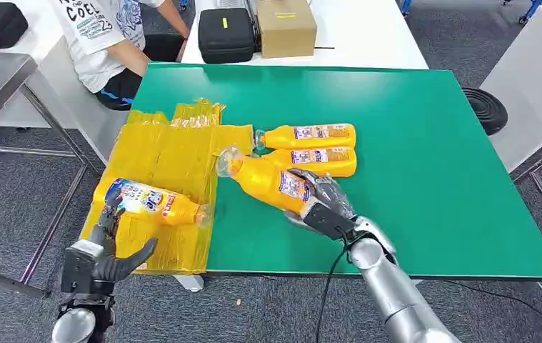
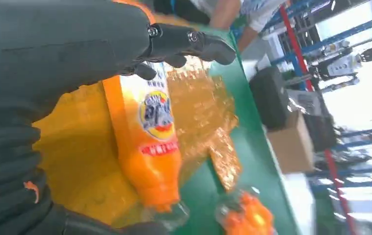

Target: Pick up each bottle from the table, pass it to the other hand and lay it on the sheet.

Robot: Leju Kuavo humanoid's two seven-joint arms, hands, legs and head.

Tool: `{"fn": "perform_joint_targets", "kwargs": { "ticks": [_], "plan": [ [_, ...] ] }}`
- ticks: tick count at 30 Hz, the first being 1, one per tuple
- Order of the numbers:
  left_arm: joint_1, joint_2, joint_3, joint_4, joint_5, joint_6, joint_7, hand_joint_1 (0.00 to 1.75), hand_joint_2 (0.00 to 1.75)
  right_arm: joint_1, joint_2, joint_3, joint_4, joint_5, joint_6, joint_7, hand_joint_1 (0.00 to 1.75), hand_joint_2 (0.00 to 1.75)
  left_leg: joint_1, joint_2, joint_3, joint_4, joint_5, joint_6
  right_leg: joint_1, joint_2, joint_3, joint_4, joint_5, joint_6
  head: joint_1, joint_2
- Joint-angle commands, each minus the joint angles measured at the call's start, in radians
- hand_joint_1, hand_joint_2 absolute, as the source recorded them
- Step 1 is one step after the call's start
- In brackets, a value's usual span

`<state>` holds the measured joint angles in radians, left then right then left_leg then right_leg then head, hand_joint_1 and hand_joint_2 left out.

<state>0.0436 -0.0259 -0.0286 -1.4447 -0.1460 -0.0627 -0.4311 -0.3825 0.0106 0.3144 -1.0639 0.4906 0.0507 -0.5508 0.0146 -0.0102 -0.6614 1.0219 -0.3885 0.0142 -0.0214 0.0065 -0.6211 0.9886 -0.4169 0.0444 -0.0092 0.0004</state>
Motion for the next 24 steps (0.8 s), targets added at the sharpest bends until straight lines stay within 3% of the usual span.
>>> {"fn": "perform_joint_targets", "kwargs": {
  "ticks": [1, 5, 14, 24],
  "plan": [
    [-0.033, 0.005, -0.017, 0.051, 0.233, -0.254, 0.001, 0.00, 1.75, -0.004, 0.062, -0.017, 0.004, -0.020, -0.015, -0.055, 1.75, 1.75, 0.000, 0.001, 0.002, 0.000, -0.001, 0.000, 0.001, 0.000, 0.001, 0.000, 0.000, -0.001, 0.000, 0.000],
    [-0.065, 0.018, -0.063, 0.091, 0.266, -0.340, -0.008, 0.00, 1.75, -0.024, 0.099, 0.012, 0.064, -0.039, 0.013, -0.082, 1.75, 1.75, 0.000, 0.002, 0.005, -0.001, -0.002, 0.000, 0.001, 0.000, 0.004, -0.001, -0.002, -0.003, 0.000, 0.000],
    [-0.178, 0.007, -0.143, 0.194, 0.205, -0.338, -0.010, 0.00, 1.75, -0.080, 0.178, 0.092, 0.206, -0.077, 0.059, -0.126, 1.75, 1.75, 0.000, 0.001, 0.004, -0.001, -0.001, 0.000, 0.001, 0.000, 0.004, -0.001, -0.001, -0.003, 0.000, 0.000],
    [-0.248, 0.007, -0.201, 0.263, 0.195, -0.337, -0.007, 0.00, 1.75, -0.068, 0.221, 0.177, 0.239, -0.086, 0.090, -0.134, 1.75, 1.75, 0.000, 0.001, 0.005, -0.001, -0.001, 0.000, 0.001, -0.001, 0.005, -0.001, -0.002, -0.002, 0.000, 0.000]
  ]
}}
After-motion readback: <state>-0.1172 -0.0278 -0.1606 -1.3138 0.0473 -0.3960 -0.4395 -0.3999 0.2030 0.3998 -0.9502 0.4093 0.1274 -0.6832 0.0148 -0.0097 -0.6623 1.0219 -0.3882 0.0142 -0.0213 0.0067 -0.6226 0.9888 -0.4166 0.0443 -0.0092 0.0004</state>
